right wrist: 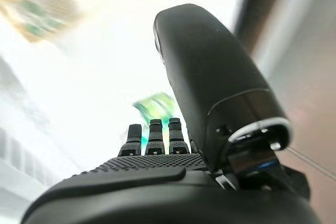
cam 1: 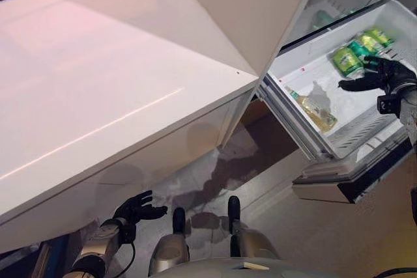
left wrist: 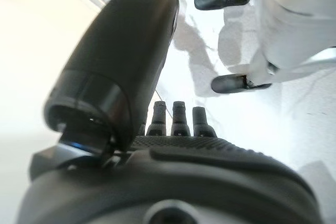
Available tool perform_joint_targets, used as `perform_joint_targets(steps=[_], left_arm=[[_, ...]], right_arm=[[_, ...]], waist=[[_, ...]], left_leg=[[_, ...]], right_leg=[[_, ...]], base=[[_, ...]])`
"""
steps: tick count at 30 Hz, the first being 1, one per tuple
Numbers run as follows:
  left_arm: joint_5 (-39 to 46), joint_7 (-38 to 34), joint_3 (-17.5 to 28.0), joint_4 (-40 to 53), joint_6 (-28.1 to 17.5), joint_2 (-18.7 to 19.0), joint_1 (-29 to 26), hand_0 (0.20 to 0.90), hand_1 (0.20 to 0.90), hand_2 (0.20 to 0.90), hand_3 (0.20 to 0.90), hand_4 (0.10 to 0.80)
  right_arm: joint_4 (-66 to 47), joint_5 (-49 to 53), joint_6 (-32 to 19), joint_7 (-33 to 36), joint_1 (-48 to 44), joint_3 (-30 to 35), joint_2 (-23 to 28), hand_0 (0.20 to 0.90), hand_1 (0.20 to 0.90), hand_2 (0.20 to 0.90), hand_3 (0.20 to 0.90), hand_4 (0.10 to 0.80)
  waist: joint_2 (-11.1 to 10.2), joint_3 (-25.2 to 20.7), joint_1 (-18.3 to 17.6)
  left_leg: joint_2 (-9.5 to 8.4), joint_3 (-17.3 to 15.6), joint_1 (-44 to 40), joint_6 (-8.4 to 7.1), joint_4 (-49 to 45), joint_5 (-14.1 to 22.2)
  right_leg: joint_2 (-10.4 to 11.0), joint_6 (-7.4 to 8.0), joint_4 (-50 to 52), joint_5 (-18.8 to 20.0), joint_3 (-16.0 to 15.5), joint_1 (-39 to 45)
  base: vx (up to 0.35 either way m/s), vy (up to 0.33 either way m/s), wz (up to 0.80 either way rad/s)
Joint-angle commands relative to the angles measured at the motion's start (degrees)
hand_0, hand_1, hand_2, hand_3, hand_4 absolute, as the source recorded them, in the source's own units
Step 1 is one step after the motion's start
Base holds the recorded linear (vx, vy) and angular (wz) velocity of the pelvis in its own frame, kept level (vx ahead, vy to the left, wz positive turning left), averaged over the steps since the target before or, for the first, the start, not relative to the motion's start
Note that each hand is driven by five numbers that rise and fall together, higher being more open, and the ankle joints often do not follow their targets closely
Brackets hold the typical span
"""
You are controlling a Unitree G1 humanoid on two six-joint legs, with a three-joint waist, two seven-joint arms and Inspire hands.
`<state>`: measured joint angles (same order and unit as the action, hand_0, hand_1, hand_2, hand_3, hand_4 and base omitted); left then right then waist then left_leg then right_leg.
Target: Put drinks into fridge and close the fridge
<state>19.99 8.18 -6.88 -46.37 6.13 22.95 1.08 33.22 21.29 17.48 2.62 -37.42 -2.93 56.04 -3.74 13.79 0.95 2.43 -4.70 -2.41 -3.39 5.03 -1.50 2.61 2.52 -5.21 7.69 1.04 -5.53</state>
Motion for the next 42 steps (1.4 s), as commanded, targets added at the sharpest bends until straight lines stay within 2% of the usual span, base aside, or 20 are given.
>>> perform_joint_targets(steps=[1,7,11,12,17,20,24,30,36,42], left_arm=[[-2.35,0.24,-2.15,-2.03,-2.4,-0.16,2.0,0.9,0.9,0.9,0.9,0.8],[-3.07,0.93,-0.73,-4.56,-3.74,-2.77,2.42,0.9,0.9,0.9,0.9,0.8],[-2.93,0.97,0.18,-6.41,-5.46,-4.05,2.86,0.9,0.9,0.9,0.9,0.8],[-2.69,0.77,0.54,-6.83,-5.93,-4.59,3.19,0.9,0.9,0.9,0.9,0.8],[-2.47,0.8,1.85,-7.8,-6.65,-5.58,3.78,0.9,0.9,0.9,0.9,0.8],[-2.4,1.23,2.46,-8.51,-6.83,-5.58,3.76,0.9,0.9,0.9,0.9,0.8],[-2.09,1.43,2.88,-9.47,-6.73,-5.12,3.45,0.9,0.9,0.9,0.9,0.8],[-1.08,1.14,3.15,-11.08,-5.67,-4.59,2.81,0.9,0.9,0.9,0.9,0.8],[1.9,-0.81,1.79,-10.76,-4.68,-4.99,1.32,0.9,0.9,0.9,0.9,0.8],[5.24,-2.29,0.02,-9.0,-4.57,-5.53,-1.06,0.9,0.9,0.9,0.9,0.8]], right_arm=[[-7.86,0.64,-9.68,11.3,2.32,5.83,4.06,0.9,0.9,0.9,0.9,0.8],[-25.16,-3.29,-18.7,18.9,16.6,18.08,-3.52,0.9,0.9,0.9,0.9,0.8],[-31.5,-4.78,-24.0,24.61,23.26,23.35,-8.32,0.9,0.9,0.9,0.9,0.8],[-32.97,-4.63,-26.8,26.41,26.63,25.99,-10.49,0.9,0.9,0.9,0.9,0.8],[-32.73,-3.71,-29.79,29.63,33.47,30.75,-16.28,0.9,0.9,0.9,0.9,0.8],[-29.69,-1.99,-29.66,29.76,36.04,32.03,-18.79,0.9,0.9,0.9,0.9,0.8],[-24.92,0.57,-30.47,25.9,39.22,31.74,-21.54,0.9,0.9,0.9,0.9,0.8],[-20.47,0.99,-31.13,19.45,41.46,26.53,-25.56,0.9,0.9,0.9,0.9,0.8],[-21.14,-1.32,-30.89,14.94,40.39,19.47,-26.59,0.9,0.9,0.9,0.9,0.8],[-21.82,-2.08,-31.35,11.62,37.84,14.35,-25.39,0.9,0.9,0.9,0.9,0.8]], waist=[[-0.15,-6.73,-2.37],[0.53,-9.39,-5.76],[1.0,-10.44,-7.35],[1.24,-10.82,-8.03],[1.94,-11.65,-9.72],[2.23,-11.99,-10.39],[2.5,-12.19,-11.31],[3.08,-11.55,-12.3],[4.59,-7.84,-12.99],[6.39,-2.92,-13.06]], left_leg=[[-3.67,2.05,3.43,3.94,-0.41,1.7],[-3.45,0.6,1.17,4.31,-0.28,3.2],[-3.4,-0.19,-0.25,4.5,-0.3,4.08],[-3.36,-0.53,-0.8,4.55,-0.31,4.39],[-3.1,-1.49,-2.33,4.63,-0.43,5.01],[-3.0,-1.78,-3.04,4.62,-0.41,5.25],[-2.82,-2.04,-3.89,4.67,-0.34,5.49],[-3.13,-2.27,-4.44,5.35,-2.02,6.61],[-4.2,-1.94,-0.37,6.3,-10.4,9.08],[-5.87,-1.16,7.66,7.25,-21.46,12.09]], right_leg=[[-4.35,1.9,1.35,-3.7,-0.42,1.83],[-4.54,2.21,1.09,-4.24,1.99,3.09],[-4.61,2.36,1.04,-4.7,3.2,4.16],[-4.55,2.45,1.1,-4.88,3.61,4.59],[-4.44,2.48,2.32,-5.82,4.48,5.46],[-4.37,2.54,2.9,-6.28,4.73,5.95],[-4.21,2.55,3.96,-6.91,5.07,6.39],[-3.29,2.38,6.87,-7.95,5.2,5.79],[-2.08,1.42,14.14,-10.56,4.01,1.57],[-1.07,-0.64,22.47,-13.45,2.9,-4.91]], base=[[0.031,0.066,-0.05],[0.013,0.064,-0.14],[-0.017,0.064,-0.23],[-0.019,0.072,-0.25],[-0.021,0.057,-0.09],[-0.011,0.037,-0.1],[0.019,0.011,-0.09],[0.062,-0.018,-0.04],[0.019,0.019,-0.03],[-0.045,0.059,0.06]])
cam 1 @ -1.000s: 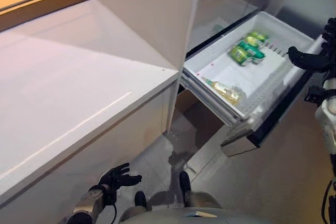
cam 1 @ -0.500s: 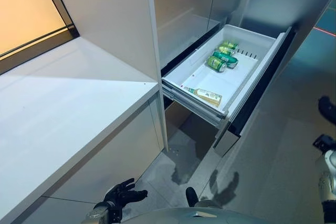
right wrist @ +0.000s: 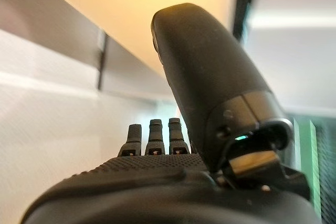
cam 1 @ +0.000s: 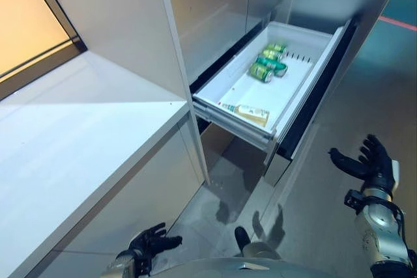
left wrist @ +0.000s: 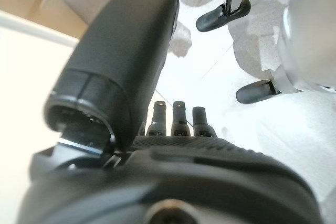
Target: Put drinks into fridge and close the fridge
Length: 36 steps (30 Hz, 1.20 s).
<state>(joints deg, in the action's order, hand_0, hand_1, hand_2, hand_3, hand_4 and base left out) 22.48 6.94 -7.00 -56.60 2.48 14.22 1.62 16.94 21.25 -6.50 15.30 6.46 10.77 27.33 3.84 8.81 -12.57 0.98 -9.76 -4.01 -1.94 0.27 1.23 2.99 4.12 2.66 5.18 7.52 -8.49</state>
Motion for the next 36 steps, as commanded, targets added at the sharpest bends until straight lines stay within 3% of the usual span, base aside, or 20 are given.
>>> perform_joint_targets(steps=[1,7,14,30,36], left_arm=[[3.15,-1.41,-0.2,1.7,-0.82,3.19,-2.05,0.9,0.9,0.9,0.9,0.8],[5.08,-3.7,-3.07,3.78,-1.55,2.19,-4.94,0.9,0.9,0.9,0.9,0.8],[5.41,-5.65,-6.0,5.18,-1.24,1.29,-7.11,0.9,0.9,0.9,0.9,0.8],[5.89,-5.03,-10.42,4.92,0.3,-0.35,-8.66,0.9,0.9,0.9,0.9,0.8],[7.37,-4.68,-12.23,6.38,0.09,-0.41,-10.03,0.9,0.9,0.9,0.9,0.8]], right_arm=[[-5.56,-2.15,-7.47,-1.12,-6.69,-0.13,3.47,0.9,0.9,0.9,0.9,0.8],[-6.63,-3.19,-8.37,-1.33,-12.4,-7.1,3.94,0.9,0.9,0.9,0.9,0.8],[-8.56,-5.96,-6.61,0.82,-21.58,-14.0,2.72,0.9,0.9,0.9,0.9,0.8],[-10.62,-11.89,2.77,-4.22,-43.4,-28.84,-2.96,0.9,0.9,0.9,0.9,0.8],[-12.14,-12.13,9.19,-5.64,-50.57,-35.19,-7.25,0.9,0.9,0.9,0.9,0.8]], waist=[[-0.95,2.76,0.49],[0.53,7.25,1.51],[1.52,9.67,3.11],[4.24,10.44,6.42],[5.11,11.68,7.52]], left_leg=[[-4.53,3.97,10.47,5.93,-18.09,9.63],[-5.66,5.58,18.3,6.48,-28.97,12.72],[-6.78,7.07,23.66,6.98,-37.17,15.19],[-7.86,7.75,23.29,6.37,-39.05,14.6],[-8.28,7.82,24.55,6.18,-40.17,13.86]], right_leg=[[-1.4,-2.6,16.02,-11.34,-3.67,-3.1],[-0.9,-5.32,26.77,-15.28,-4.99,-9.69],[-0.58,-7.22,34.61,-17.93,-6.18,-14.04],[-0.63,-8.26,37.19,-18.74,-6.21,-13.52],[-0.92,-8.24,39.15,-18.66,-5.7,-15.29]], base=[[-0.082,0.028,0.11],[-0.056,-0.009,0.13],[-0.028,-0.028,0.06],[0.031,-0.002,0.01],[0.011,0.026,0.07]])
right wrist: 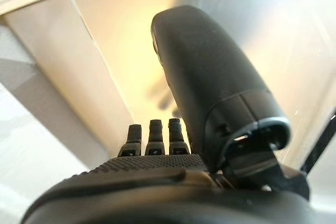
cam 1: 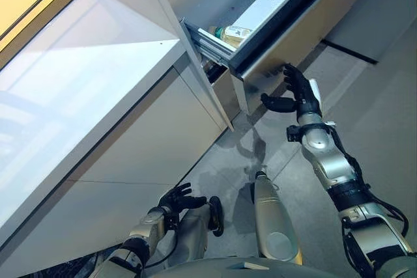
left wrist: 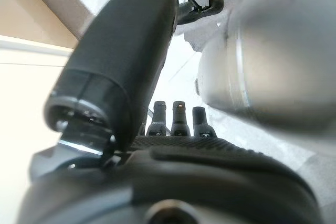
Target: Put drinks into fridge and close the fridge
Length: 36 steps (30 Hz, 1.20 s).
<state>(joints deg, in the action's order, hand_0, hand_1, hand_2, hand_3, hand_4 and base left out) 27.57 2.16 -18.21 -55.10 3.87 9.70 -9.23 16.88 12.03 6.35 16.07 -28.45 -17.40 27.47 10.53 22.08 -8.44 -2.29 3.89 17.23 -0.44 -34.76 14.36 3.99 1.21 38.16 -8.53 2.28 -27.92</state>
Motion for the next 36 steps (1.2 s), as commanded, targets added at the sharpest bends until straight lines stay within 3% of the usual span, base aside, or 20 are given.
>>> perform_joint_targets(steps=[1,12,21,25,29,32,36], left_arm=[[2.67,-0.06,-1.53,5.62,-1.81,4.43,0.0,0.9,0.9,0.9,0.9,0.8],[4.3,-0.43,-1.73,8.32,-1.97,5.69,-2.34,0.9,0.9,0.9,0.9,0.8],[3.33,0.4,-1.27,7.15,-0.46,5.13,-0.9,0.9,0.9,0.9,0.9,0.8],[3.34,-0.16,-0.78,6.49,0.2,5.02,0.32,0.9,0.9,0.9,0.9,0.8],[1.5,-2.04,1.77,6.64,2.6,4.62,4.66,0.9,0.9,0.9,0.9,0.8],[0.14,-3.4,3.76,5.87,1.21,4.09,8.23,0.9,0.9,0.9,0.9,0.8],[-1.5,-2.11,6.9,2.53,-1.46,4.85,10.19,0.9,0.9,0.9,0.9,0.8]], right_arm=[[-12.29,-2.71,-2.62,-5.97,-17.68,-8.49,-8.24,0.9,0.9,0.9,0.9,0.8],[-12.73,-2.1,-1.66,-1.1,-23.59,-10.49,-10.53,0.9,0.9,0.9,0.9,0.8],[-8.43,-2.26,-5.64,6.72,-17.95,-4.73,-7.36,0.9,0.9,0.9,0.9,0.8],[-5.03,-1.38,-6.83,5.83,-10.89,-1.37,-5.69,0.9,0.9,0.9,0.9,0.8],[-1.89,4.06,-10.98,0.3,9.2,4.82,-3.79,0.9,0.9,0.9,0.9,0.8],[2.65,4.58,-11.84,-3.5,21.28,7.16,-5.27,0.9,0.9,0.9,0.9,0.8],[14.07,4.79,-10.0,-7.78,28.11,7.96,-6.93,0.9,0.9,0.9,0.9,0.8]], waist=[[-1.4,-0.79,3.63],[-1.52,1.85,5.25],[-3.64,-1.13,4.62],[-5.81,-3.67,4.06],[-8.96,-8.73,3.0],[-10.42,-12.11,2.09],[-12.08,-14.72,1.72]], left_leg=[[-5.15,-5.83,4.41,4.76,-5.37,0.45],[-5.08,-5.2,6.98,4.56,-3.57,-1.4],[-2.57,-5.07,-0.32,3.44,7.67,-4.7],[-1.42,-5.2,-4.53,2.83,13.69,-6.5],[-0.28,-5.5,-11.06,2.03,23.38,-9.17],[0.33,-6.31,-15.03,1.66,28.57,-10.39],[0.67,-7.77,-18.53,1.36,33.19,-11.17]], right_leg=[[-2.13,-5.36,4.26,-4.92,-0.26,2.8],[-2.72,-5.38,4.84,-4.61,-0.62,-0.37],[-2.5,-4.2,-6.89,-1.27,-1.03,6.93],[-2.58,-2.72,-13.84,0.99,-1.12,11.67],[-3.2,-0.11,-25.04,4.35,-1.38,19.3],[-3.66,1.28,-30.55,6.44,-1.04,23.16],[-3.99,2.43,-35.67,8.85,-1.38,26.23]], base=[[-0.156,0.041,0.09],[-0.092,0.001,0.11],[0.026,-0.001,0.02],[0.062,-0.041,-0.03],[0.083,-0.066,0.01],[0.061,-0.004,-0.14],[-0.01,0.018,-0.18]])
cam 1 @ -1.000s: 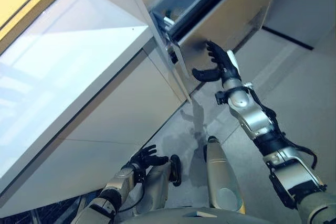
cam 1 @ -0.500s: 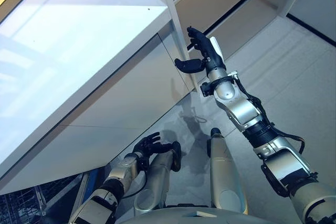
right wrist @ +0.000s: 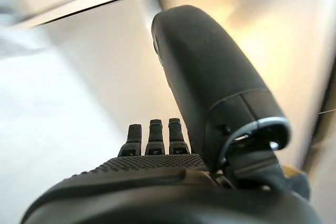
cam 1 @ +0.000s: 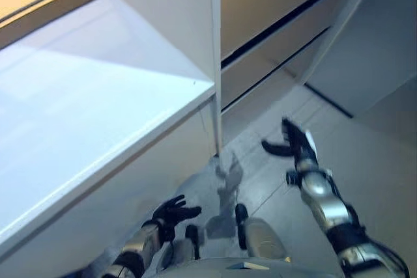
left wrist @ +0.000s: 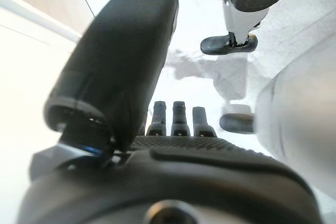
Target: Put drinks into fridge and close the fridge
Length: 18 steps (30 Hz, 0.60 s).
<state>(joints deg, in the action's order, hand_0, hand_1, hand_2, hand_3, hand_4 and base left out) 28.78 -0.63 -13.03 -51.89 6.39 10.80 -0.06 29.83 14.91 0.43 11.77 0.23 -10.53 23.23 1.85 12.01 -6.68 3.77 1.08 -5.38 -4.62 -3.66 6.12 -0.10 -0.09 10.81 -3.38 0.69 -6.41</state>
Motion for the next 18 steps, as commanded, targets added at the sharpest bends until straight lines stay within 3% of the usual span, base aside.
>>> perform_joint_targets(steps=[1,5,10,14,18], left_arm=[[-3.06,1.07,2.15,-1.51,-4.44,3.98,1.16,0.9,0.9,0.9,0.9,0.8],[-5.31,3.96,3.56,-8.09,-8.91,4.67,0.79,0.9,0.9,0.9,0.9,0.8],[-6.9,6.87,4.11,-13.47,-11.97,4.46,1.01,0.9,0.9,0.9,0.9,0.8],[-8.47,8.85,4.26,-16.53,-13.79,4.36,1.46,0.9,0.9,0.9,0.9,0.8],[-8.99,10.01,4.3,-17.78,-14.42,4.06,1.51,0.9,0.9,0.9,0.9,0.8]], right_arm=[[4.05,1.62,-4.38,-4.62,0.03,1.46,-2.89,0.9,0.9,0.9,0.9,0.8],[21.89,5.27,-7.02,-9.12,1.91,3.19,-5.25,0.9,0.9,0.9,0.9,0.8],[35.81,-0.2,-4.54,-16.34,3.39,2.75,-7.43,0.9,0.9,0.9,0.9,0.8],[41.7,-0.43,-0.12,-20.9,3.77,2.05,-8.14,0.9,0.9,0.9,0.9,0.8],[43.44,-0.84,0.85,-23.69,3.81,2.21,-8.38,0.9,0.9,0.9,0.9,0.8]], waist=[[-3.6,-4.99,0.03],[-4.33,-6.74,0.77],[-4.54,-7.65,0.9],[-4.57,-7.84,1.58],[-4.48,-7.92,1.7]], left_leg=[[-5.37,-5.1,3.55,5.5,2.9,-3.11],[-5.06,-5.14,1.37,5.42,7.22,-4.52],[-4.74,-6.09,0.87,5.42,7.01,-4.29],[-4.91,-5.94,0.71,5.57,6.38,-3.83],[-4.96,-5.85,0.46,5.63,6.23,-3.5]], right_leg=[[-0.08,3.81,-9.19,4.06,0.18,5.23],[-1.51,3.79,-12.14,4.93,0.25,7.49],[-1.64,3.48,-12.58,4.63,0.1,8.28],[-1.68,3.3,-12.75,4.3,-0.08,8.89],[-1.79,3.27,-13.09,4.16,0.18,9.23]], base=[[-0.048,0.021,-0.1],[-0.056,0.018,-0.03],[-0.048,0.042,0.0],[0.0,0.0,0.0],[0.0,0.0,0.0]])
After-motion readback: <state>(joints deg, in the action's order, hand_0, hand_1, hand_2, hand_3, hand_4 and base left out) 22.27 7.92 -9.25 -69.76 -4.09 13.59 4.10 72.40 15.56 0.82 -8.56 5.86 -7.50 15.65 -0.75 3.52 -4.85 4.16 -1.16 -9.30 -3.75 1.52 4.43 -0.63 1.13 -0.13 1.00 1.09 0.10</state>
